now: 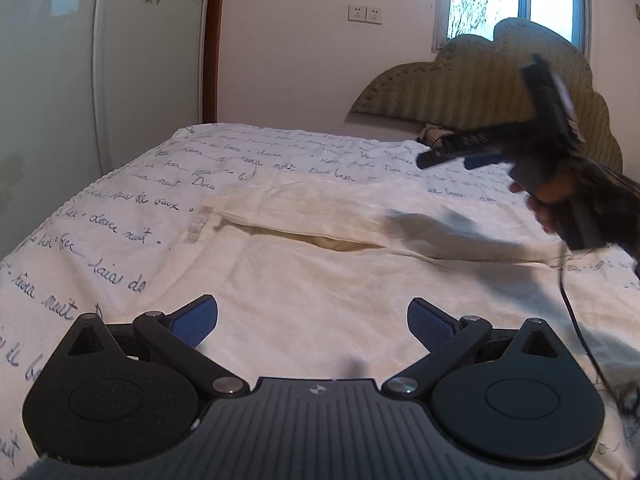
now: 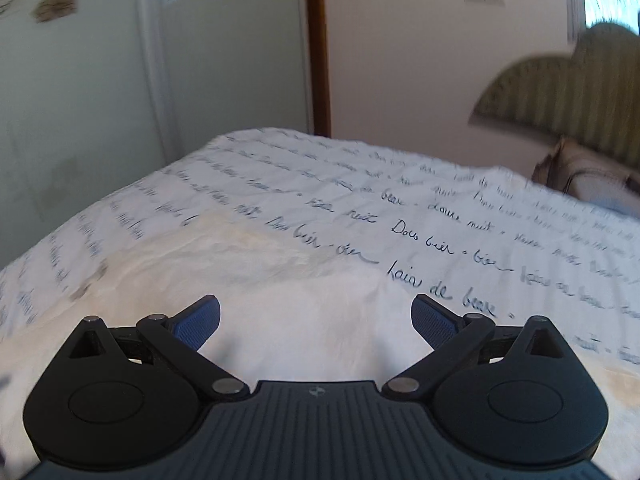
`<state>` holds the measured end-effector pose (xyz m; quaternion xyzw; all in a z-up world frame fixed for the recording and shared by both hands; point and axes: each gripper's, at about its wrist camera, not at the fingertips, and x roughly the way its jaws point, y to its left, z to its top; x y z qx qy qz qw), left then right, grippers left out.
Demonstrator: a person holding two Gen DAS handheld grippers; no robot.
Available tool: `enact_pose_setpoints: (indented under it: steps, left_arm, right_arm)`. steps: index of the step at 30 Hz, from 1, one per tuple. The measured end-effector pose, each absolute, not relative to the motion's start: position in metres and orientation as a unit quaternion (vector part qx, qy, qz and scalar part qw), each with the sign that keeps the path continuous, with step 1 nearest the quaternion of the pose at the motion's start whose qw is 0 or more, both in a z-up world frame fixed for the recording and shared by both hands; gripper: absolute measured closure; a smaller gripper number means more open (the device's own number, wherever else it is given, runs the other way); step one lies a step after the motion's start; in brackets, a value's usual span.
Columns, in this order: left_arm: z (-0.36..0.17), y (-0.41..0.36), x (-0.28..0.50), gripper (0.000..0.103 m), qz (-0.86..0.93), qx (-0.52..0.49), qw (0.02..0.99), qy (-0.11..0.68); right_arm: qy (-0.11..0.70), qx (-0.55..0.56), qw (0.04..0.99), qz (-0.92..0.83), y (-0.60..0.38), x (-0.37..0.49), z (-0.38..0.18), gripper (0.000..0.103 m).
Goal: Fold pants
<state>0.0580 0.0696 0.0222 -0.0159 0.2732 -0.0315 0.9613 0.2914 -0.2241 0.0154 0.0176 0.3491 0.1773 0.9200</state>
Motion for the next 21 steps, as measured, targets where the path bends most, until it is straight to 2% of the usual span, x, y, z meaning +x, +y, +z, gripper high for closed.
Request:
enact_pose_setpoints:
  steps: [2,4,6,8,11,13,16,21]
  left_arm:
    - [0.022,0.073,0.068,0.001,-0.030,-0.002,0.959,0.282]
    - [0.023,0.077,0.078,0.001,-0.029,0.012,0.957,0.288]
    - [0.023,0.081,0.088,0.001,-0.026,0.024,0.956,0.290]
    - [0.023,0.086,0.099,0.001,-0.019,0.035,0.956,0.292]
    - [0.025,0.092,0.120,0.001,-0.016,0.043,0.953,0.301]
    - [0.029,0.097,0.136,0.001,-0.020,0.030,0.951,0.307]
    - [0.036,0.107,0.166,0.001,-0.035,-0.028,0.946,0.320]
    - [0.043,0.125,0.205,0.002,-0.048,-0.173,0.923,0.339]
  right_arm:
    - [0.372,0.033,0.910,0.183,-0.225,0.334,0.002,0.001]
    - [0.390,0.037,0.900,0.193,-0.223,0.369,-0.013,0.015]
    - [0.411,0.039,0.888,0.204,-0.218,0.395,-0.028,0.023]
    - [0.438,0.032,0.872,0.216,-0.209,0.414,-0.045,0.049]
    - [0.442,0.002,0.861,0.251,-0.196,0.419,-0.055,0.065]
    - [0.435,-0.003,0.857,0.278,-0.195,0.412,-0.051,0.085]
    - [0.402,-0.038,0.866,0.293,-0.190,0.389,-0.036,0.094]
    - [0.287,-0.183,0.895,0.289,-0.160,0.308,0.005,0.094]
